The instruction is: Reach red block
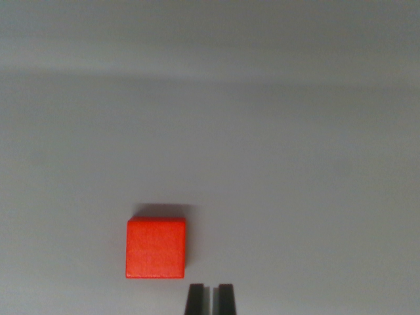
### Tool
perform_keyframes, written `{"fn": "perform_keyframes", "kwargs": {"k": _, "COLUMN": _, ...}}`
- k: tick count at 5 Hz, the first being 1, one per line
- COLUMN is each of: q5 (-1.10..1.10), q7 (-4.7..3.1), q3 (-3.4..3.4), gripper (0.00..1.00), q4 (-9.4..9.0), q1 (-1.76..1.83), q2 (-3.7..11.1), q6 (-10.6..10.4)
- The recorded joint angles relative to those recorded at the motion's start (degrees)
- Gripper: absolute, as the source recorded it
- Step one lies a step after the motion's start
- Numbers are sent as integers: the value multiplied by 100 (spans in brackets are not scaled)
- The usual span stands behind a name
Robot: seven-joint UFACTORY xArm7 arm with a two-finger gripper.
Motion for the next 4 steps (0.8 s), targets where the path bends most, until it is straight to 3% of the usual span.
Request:
{"fn": "perform_keyframes", "kwargs": {"k": 1, "q5": 0, "q7": 0, "q3": 0, "gripper": 0, "q4": 0, "q1": 0, "q2": 0, "q6": 0}}
{"fn": "perform_keyframes", "kwargs": {"k": 2, "q5": -5, "q7": 27, "q3": 23, "gripper": 0, "q4": -148, "q1": 25, "q2": 165, "q6": -266}}
{"fn": "perform_keyframes", "kwargs": {"k": 3, "q5": -5, "q7": 27, "q3": 23, "gripper": 0, "q4": -148, "q1": 25, "q2": 165, "q6": -266}}
{"fn": "perform_keyframes", "kwargs": {"k": 4, "q5": -9, "q7": 54, "q3": 44, "gripper": 0, "q4": -291, "q1": 50, "q2": 325, "q6": -524}}
